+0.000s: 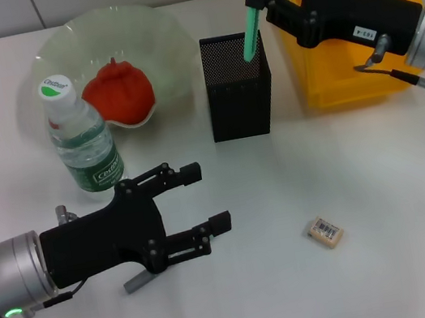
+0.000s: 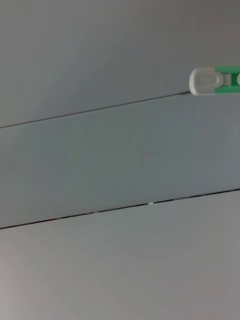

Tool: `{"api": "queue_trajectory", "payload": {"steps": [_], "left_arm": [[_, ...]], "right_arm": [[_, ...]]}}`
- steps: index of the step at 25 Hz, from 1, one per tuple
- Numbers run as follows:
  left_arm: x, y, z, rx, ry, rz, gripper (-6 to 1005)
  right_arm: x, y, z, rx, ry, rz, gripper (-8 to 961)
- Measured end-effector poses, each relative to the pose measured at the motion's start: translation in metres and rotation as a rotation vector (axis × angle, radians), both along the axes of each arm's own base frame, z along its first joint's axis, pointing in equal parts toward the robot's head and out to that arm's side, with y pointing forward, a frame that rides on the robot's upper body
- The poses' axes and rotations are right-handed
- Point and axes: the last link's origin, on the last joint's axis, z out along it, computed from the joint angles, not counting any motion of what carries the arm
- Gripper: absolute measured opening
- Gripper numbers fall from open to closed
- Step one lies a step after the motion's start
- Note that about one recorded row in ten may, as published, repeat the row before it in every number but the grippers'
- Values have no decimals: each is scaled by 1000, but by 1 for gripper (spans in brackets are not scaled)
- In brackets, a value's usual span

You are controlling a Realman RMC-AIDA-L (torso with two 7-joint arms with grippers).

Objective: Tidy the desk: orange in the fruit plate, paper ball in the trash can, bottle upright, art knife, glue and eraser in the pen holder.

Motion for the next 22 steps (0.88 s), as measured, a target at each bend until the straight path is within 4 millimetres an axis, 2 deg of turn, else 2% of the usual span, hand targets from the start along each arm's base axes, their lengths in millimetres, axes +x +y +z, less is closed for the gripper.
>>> {"api": "queue_trajectory", "payload": {"steps": [5, 22], "left_arm": [[0, 0, 0, 0, -1, -1, 793], [1, 1, -1, -3, -2, -1, 793]], "right_arm": [[0, 2, -7, 23, -26, 15, 187], [-4, 14, -22, 34, -79, -15, 276]]}}
